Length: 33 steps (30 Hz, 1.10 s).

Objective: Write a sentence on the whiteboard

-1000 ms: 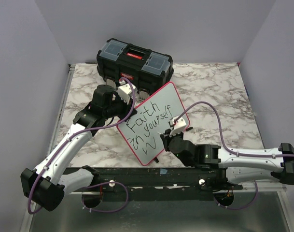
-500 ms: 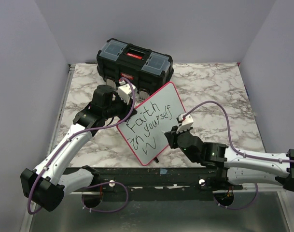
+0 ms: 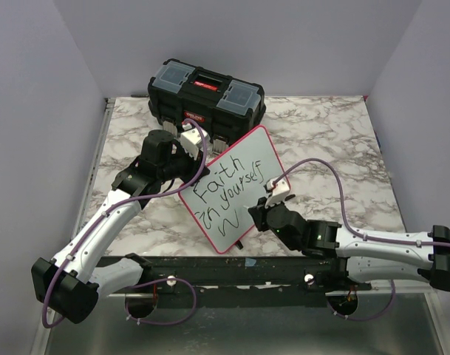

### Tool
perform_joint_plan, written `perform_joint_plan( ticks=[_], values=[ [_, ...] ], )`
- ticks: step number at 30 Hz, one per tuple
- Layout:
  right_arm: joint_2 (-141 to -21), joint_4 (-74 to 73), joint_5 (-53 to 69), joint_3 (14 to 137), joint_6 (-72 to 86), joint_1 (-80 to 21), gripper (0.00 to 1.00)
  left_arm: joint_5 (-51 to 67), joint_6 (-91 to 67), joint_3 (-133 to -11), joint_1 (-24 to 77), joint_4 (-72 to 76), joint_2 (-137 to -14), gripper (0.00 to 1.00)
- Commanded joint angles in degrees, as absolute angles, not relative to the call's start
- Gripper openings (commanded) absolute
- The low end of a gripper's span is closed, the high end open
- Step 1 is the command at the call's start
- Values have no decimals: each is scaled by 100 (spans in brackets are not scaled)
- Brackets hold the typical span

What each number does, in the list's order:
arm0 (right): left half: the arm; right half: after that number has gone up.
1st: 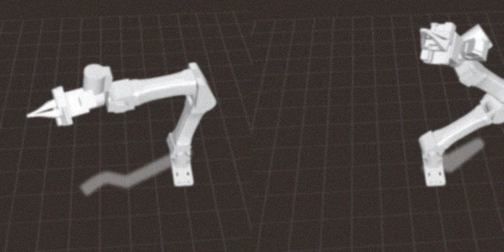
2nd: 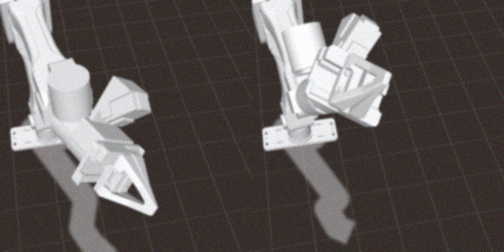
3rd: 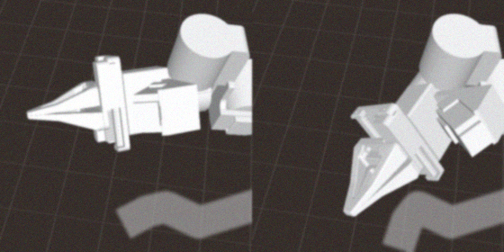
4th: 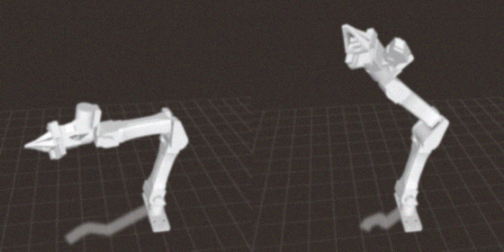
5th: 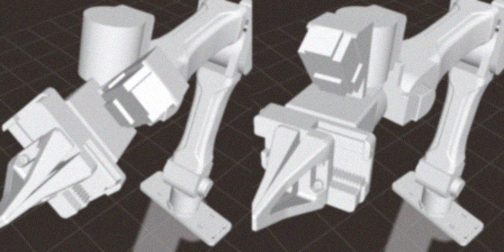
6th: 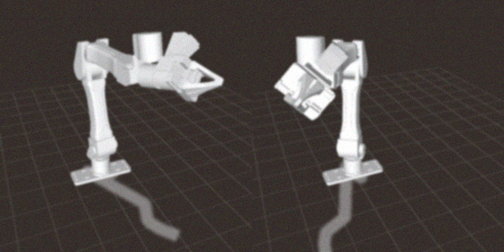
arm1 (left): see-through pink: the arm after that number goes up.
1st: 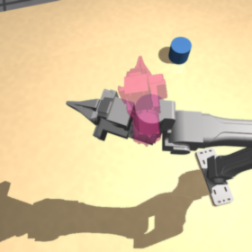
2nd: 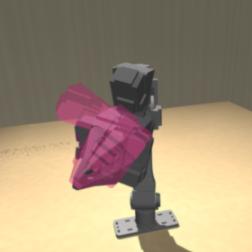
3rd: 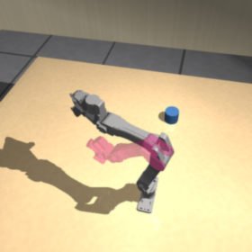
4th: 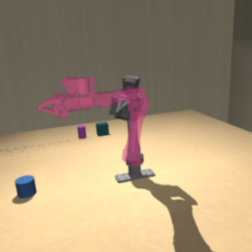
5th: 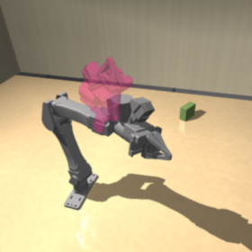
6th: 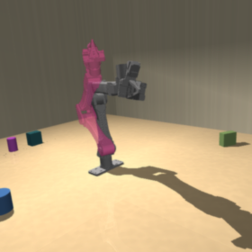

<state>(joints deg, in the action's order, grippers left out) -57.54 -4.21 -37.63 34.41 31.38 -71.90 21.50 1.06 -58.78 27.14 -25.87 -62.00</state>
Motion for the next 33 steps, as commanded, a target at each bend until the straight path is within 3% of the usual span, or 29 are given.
perform_joint_plan(
  ticks=[1,33],
  values=[
    [-5945,-56,-3666,3360,3059,-7180,1,1940,369,-5870,2733,-2516,-6196,0],
    [-6069,-335,-3261,2685,3701,-7172,1,1906,378,-5865,2748,-2518,-6234,0]
  ],
)
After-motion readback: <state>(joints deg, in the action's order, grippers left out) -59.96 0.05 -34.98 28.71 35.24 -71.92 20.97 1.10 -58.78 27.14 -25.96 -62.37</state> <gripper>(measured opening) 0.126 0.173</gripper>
